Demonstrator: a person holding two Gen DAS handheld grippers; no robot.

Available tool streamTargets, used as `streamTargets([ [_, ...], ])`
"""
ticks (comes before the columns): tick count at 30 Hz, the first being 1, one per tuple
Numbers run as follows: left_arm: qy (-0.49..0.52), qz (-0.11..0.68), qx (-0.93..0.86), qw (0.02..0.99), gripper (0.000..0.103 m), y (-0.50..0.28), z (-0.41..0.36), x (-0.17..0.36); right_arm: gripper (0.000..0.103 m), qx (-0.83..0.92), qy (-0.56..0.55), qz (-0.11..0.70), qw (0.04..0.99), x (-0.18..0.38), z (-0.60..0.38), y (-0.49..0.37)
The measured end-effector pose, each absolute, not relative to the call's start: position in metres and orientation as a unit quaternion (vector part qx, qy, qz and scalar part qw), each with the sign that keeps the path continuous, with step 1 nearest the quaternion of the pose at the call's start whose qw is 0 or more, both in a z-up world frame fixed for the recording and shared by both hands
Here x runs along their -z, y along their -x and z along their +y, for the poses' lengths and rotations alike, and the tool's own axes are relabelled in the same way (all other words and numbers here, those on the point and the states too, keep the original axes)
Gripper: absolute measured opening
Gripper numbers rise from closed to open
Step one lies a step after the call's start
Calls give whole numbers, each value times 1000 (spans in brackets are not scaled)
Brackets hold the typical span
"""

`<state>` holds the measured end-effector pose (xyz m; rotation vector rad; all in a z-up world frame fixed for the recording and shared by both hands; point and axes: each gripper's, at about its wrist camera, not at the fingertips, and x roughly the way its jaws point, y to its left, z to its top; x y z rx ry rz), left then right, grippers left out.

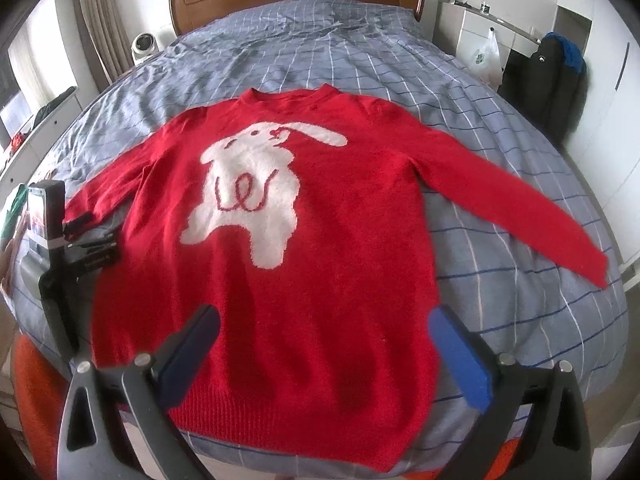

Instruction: Fold small clothes

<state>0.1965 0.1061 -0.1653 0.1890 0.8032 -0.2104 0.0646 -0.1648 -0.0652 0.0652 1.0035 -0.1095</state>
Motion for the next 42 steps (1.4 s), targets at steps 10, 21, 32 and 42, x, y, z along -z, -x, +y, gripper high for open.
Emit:
streamTargets([
  [10, -91, 390, 102, 911, 103, -196, 106, 165, 103, 50, -42, 494, 867, 79, -161, -67],
  [21, -91, 390, 101, 911, 103, -196, 106, 165, 103, 52, -50, 498, 864, 85, -165, -65],
  [32, -91, 390, 101, 911, 103, -196, 106, 165, 103, 47, -35, 493, 868, 82, -158, -66],
  [42, -91, 389, 101, 911, 103, -196, 106, 165, 103, 59, -26, 500, 864, 85, -154, -66],
])
